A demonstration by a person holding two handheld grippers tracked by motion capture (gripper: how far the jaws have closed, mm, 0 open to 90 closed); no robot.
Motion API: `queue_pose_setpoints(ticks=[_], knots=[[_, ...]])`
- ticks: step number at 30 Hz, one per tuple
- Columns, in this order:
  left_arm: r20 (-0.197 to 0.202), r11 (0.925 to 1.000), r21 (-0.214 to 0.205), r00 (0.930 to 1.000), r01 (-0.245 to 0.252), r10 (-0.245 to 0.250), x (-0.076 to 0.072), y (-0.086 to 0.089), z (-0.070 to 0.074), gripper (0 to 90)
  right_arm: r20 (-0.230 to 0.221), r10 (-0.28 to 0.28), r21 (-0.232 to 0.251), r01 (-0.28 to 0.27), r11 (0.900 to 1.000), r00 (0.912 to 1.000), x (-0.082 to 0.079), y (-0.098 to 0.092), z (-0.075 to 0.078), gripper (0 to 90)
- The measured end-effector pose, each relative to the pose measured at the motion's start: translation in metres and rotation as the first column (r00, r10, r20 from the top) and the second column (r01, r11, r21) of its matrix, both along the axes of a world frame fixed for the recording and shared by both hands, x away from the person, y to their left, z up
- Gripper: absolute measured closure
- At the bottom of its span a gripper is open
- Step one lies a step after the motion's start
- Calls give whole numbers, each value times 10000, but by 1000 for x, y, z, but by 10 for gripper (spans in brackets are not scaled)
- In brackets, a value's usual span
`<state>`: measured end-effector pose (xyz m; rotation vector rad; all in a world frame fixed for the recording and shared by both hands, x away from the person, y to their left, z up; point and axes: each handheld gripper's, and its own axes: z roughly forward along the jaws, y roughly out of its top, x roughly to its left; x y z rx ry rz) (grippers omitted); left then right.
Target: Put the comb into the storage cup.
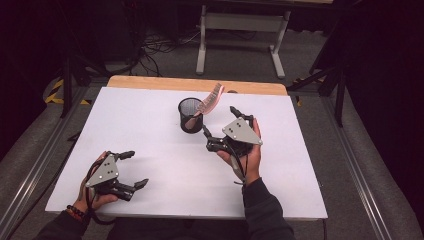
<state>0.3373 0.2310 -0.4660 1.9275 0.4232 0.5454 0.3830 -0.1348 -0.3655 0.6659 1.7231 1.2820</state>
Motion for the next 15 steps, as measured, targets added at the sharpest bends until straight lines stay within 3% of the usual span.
queue_pose_setpoints(ticks=[15], knots=[[19,10000,-14,10000,2,-2,-1,-1,0,39,100,246,-564,-240,9981,9996,-13,-3,-3,63]])
